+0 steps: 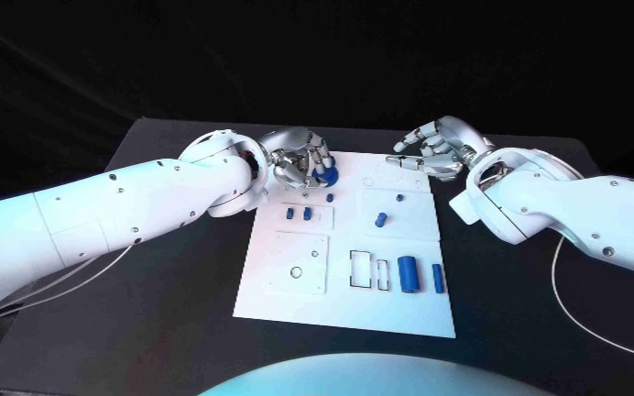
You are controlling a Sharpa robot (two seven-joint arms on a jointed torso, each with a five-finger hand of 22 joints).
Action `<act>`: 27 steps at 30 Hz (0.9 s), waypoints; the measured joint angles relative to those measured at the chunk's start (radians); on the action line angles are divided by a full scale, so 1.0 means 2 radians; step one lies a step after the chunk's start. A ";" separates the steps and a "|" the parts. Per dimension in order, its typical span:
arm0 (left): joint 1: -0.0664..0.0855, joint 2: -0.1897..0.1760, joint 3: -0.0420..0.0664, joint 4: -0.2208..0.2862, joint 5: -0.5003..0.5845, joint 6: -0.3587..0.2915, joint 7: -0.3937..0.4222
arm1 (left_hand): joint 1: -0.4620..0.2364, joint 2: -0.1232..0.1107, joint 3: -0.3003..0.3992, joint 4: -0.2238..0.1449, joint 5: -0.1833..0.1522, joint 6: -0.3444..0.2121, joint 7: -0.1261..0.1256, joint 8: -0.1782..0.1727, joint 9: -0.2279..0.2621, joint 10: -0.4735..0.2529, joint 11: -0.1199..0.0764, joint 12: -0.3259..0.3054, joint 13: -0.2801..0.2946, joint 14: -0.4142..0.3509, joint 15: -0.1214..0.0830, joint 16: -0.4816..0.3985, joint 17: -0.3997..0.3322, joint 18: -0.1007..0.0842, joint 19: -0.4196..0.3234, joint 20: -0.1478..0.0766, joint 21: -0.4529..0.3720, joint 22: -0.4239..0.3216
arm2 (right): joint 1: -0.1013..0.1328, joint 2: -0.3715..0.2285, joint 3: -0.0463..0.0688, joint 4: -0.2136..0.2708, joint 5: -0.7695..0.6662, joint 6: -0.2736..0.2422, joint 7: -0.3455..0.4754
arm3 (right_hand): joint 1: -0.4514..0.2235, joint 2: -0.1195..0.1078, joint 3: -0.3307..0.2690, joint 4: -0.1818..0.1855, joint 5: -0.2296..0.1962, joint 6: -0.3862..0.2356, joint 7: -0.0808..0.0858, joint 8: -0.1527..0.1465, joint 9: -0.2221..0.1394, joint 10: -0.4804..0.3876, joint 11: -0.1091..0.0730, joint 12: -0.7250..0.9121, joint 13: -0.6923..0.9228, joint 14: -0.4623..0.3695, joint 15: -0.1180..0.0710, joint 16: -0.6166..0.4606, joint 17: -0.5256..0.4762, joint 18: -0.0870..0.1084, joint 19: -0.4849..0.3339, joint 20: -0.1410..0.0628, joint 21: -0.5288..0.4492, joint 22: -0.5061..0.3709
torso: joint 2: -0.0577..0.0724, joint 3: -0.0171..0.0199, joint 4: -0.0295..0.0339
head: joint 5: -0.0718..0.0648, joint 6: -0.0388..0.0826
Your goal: Assemble the parts on the task board
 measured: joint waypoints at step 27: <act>-0.001 0.065 -0.007 -0.063 -0.170 0.069 0.010 | -0.005 0.005 -0.022 0.004 -0.011 0.055 -0.004 -0.031 -0.058 0.026 -0.003 -0.020 -0.044 0.102 -0.003 0.159 0.131 0.000 0.061 -0.001 0.111 0.101 | 0.000 0.003 0.000 0.001 0.000 -0.001 0.003 | 0.000 0.000 0.000 0.000 0.000 0.000 0.000 0.000 0.000 -0.004 -0.001 -0.006 0.000 0.000 0.000 -0.003 0.000 0.000 -0.002 0.001 -0.007 0.000 | 0.003 -0.0012 -0.0012 | -0.002 -0.001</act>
